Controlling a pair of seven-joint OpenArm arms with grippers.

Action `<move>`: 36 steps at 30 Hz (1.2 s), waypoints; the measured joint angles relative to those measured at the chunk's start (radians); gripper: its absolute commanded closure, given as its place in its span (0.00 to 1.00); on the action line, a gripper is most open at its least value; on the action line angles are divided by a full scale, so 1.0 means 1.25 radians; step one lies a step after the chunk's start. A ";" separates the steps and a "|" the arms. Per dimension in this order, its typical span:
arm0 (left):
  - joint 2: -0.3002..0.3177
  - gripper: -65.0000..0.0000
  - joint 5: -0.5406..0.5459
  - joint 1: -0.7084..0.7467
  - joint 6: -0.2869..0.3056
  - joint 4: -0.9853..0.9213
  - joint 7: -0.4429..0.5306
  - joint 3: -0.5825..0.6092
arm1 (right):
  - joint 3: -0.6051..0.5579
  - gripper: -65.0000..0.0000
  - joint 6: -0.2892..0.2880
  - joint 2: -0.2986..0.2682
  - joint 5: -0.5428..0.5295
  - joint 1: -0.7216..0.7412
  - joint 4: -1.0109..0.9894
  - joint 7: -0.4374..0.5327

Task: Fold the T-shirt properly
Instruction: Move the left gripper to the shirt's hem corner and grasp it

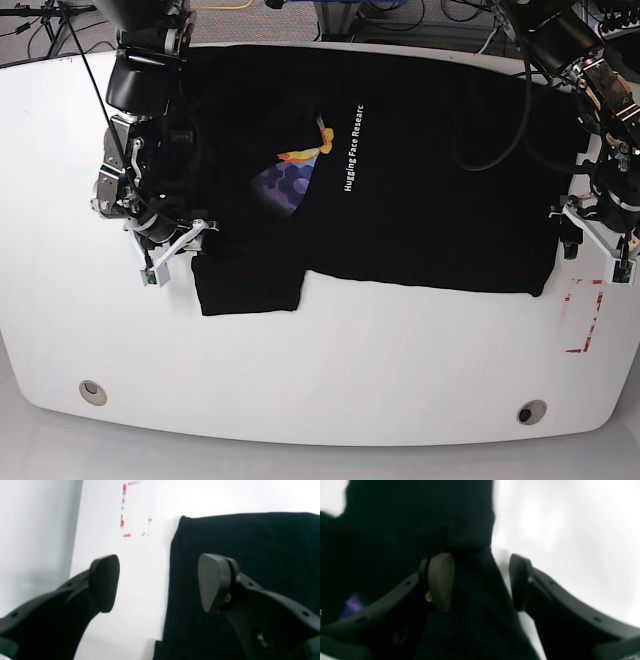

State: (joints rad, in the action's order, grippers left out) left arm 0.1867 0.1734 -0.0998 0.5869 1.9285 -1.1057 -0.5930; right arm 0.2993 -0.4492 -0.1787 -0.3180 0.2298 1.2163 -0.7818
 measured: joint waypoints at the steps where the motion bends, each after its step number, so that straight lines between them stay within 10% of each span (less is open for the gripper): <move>1: 0.000 0.29 0.001 0.000 0.000 -0.002 0.000 0.000 | 0.000 0.47 0.000 0.004 0.000 0.000 0.000 0.001; 10: 0.017 0.29 0.000 0.000 0.000 -0.003 0.000 0.000 | 0.000 0.49 0.000 0.023 0.000 0.002 0.000 0.004; 17: 0.018 0.28 0.002 -0.005 0.000 -0.021 0.005 0.000 | 0.000 0.99 0.000 0.023 -0.001 0.003 -0.018 0.010; 29: 0.031 0.28 -0.014 -0.132 -0.006 -0.318 0.014 -0.092 | -0.002 1.00 -0.004 0.010 -0.006 0.006 -0.038 0.017; 36: 0.045 0.28 -0.070 -0.212 -0.003 -0.533 0.167 -0.063 | -0.002 1.00 -0.004 0.010 -0.008 0.006 -0.038 0.017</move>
State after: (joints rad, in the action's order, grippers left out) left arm 0.2432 0.0856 -0.3653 0.5835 1.2625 -0.8967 -0.6720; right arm 0.2970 -0.4538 -0.1665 -0.3283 0.2378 1.1694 -0.7609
